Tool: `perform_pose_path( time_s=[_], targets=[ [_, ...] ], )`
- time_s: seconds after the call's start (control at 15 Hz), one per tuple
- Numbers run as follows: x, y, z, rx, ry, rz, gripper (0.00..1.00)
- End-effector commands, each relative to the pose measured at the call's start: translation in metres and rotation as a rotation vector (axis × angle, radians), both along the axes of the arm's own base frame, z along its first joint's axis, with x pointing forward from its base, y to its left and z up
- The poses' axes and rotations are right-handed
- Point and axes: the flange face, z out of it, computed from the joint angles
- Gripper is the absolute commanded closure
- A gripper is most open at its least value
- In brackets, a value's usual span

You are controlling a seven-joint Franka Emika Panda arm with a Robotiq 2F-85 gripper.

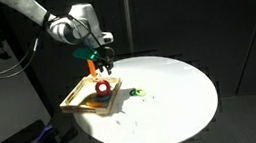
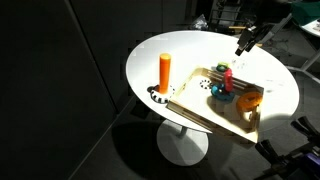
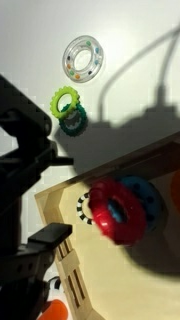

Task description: Put the red ring in the box

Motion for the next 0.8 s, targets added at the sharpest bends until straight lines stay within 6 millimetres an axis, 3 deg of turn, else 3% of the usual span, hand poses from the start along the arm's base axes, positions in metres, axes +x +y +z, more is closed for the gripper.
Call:
perform_pose_path(
  time_s=[0.0, 0.07, 0.4, 0.47, 0.73],
  targets=[
    [-0.013, -0.004, 0.022, 0.001, 0.03, 0.042, 0.08],
    [-0.015, -0.005, 0.025, -0.001, 0.042, 0.052, 0.0],
    [-0.021, -0.015, 0.043, -0.002, 0.099, 0.076, 0.0],
    [-0.017, -0.009, 0.03, -0.016, 0.086, 0.062, 0.0],
    [-0.017, -0.01, 0.029, -0.016, 0.092, 0.063, 0.0]
  ],
)
